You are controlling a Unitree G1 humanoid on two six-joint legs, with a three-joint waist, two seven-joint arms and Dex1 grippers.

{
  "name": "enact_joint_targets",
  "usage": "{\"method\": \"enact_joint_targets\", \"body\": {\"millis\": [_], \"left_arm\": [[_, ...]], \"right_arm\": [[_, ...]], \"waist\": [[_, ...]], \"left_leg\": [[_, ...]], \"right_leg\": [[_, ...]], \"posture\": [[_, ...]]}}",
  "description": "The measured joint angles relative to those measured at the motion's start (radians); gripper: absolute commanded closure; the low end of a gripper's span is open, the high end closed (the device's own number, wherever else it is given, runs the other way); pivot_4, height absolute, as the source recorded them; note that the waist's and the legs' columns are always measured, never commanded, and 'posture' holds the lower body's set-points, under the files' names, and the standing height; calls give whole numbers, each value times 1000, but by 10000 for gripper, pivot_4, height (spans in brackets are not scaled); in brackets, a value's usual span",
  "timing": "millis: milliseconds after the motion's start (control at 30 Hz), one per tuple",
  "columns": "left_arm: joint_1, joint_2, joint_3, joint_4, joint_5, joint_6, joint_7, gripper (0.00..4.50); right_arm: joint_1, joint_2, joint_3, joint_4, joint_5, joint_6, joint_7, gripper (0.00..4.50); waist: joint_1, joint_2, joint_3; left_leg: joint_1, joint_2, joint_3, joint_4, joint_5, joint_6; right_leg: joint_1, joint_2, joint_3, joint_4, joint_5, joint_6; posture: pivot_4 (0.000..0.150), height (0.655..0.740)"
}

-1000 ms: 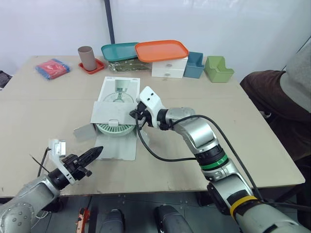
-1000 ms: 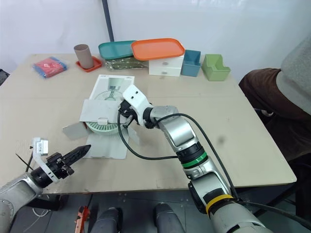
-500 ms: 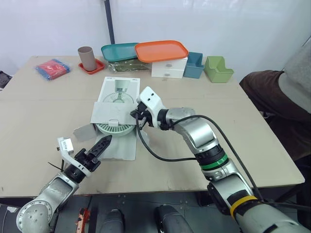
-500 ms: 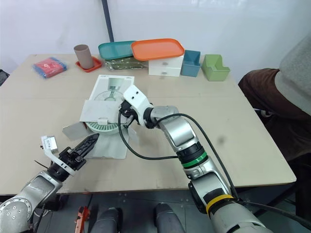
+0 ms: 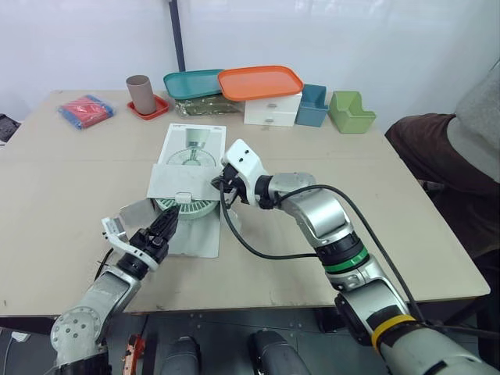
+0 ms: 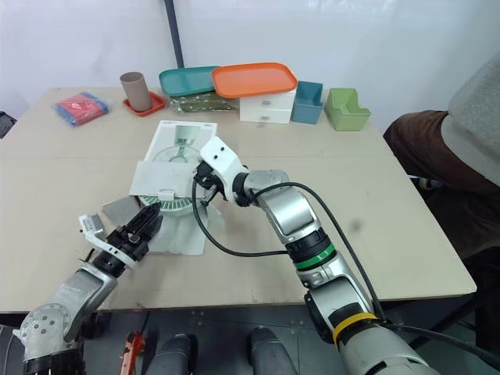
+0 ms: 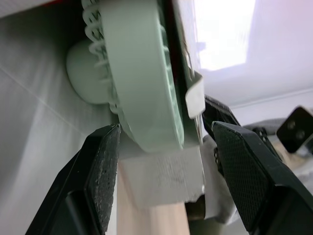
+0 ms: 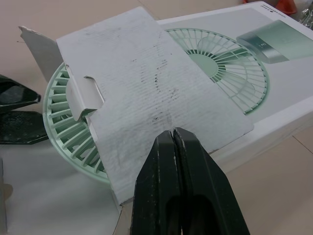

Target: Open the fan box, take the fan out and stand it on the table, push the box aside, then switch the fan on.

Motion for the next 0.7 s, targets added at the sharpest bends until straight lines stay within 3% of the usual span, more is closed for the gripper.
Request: {"method": "enact_joint_targets", "body": {"millis": [167, 300, 367, 700], "left_arm": [[-33, -36, -11, 35, -2, -19, 21, 13067], [-44, -53, -27, 45, 4, -24, 38, 28230], [-44, -54, -27, 47, -2, -23, 39, 30826], [-36, -53, -25, 51, -42, -21, 64, 30827]], "right_arm": [[0, -11, 0, -2, 0, 1, 0, 45000], [0, -15, 0, -12, 0, 7, 0, 45000], [0, -15, 0, -12, 0, 8, -1, 45000], [0, -12, 0, -12, 0, 9, -3, 45000]], "waist": [[1, 0, 0], [1, 0, 0], [1, 0, 0], [0, 0, 0]], "left_leg": [[0, 0, 0, 0, 0, 0], [0, -1, 0, 0, 0, 0], [0, -1, 0, 0, 0, 0], [0, -1, 0, 0, 0, 0]], "right_leg": [[0, 0, 0, 0, 0, 1], [0, 0, 0, 0, 0, 1], [0, 0, 0, 0, 0, 1], [0, 0, 1, -1, 0, 1]], "posture": [[1500, 7400], [1500, 7400], [1500, 7400], [1500, 7400]]}}
